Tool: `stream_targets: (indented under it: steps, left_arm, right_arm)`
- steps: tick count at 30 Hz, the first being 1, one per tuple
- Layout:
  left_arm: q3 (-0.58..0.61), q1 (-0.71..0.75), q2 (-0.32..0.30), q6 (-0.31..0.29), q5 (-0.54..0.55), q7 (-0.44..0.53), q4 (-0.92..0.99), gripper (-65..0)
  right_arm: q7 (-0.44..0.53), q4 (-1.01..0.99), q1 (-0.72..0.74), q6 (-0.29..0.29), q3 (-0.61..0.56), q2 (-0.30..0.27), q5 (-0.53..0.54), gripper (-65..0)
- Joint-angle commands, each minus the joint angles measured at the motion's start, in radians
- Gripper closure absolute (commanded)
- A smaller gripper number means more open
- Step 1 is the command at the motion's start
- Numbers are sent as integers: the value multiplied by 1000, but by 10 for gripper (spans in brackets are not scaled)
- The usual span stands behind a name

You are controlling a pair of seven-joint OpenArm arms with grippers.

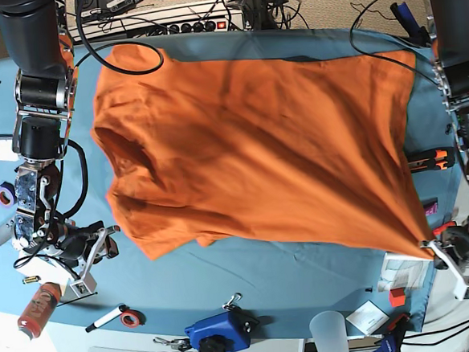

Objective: Layout the t-shirt on the table in an organized manner, then fold the t-shirt properly
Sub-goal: 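Lift and shake the shirt with both grippers, then lay it flat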

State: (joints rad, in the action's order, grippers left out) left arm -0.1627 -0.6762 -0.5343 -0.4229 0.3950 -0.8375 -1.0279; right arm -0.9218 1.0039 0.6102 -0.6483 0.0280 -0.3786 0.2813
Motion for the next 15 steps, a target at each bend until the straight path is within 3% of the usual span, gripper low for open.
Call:
stream_targets:
  steps: [1, 6, 10, 15]
  left_arm:
    - [-3, -36, -20, 3, 21, 17, -16, 0]
    - [-3, -36, -11, 3, 29, 14, -16, 0]
    - [-3, -36, -9, -2, 45, 15, -16, 0]
    - [-3, -35, -6, -28, 55, -5, -16, 0]
  right_arm:
    - [37, -5, 35, 14, 4, -14, -10, -245]
    - [74, -109, 29, 16, 4, -1, -9, -245]
    - [164, -129, 7, 15, -10, 21, -13, -245]
    - [149, -129, 5, 21, -39, 37, -28, -245]
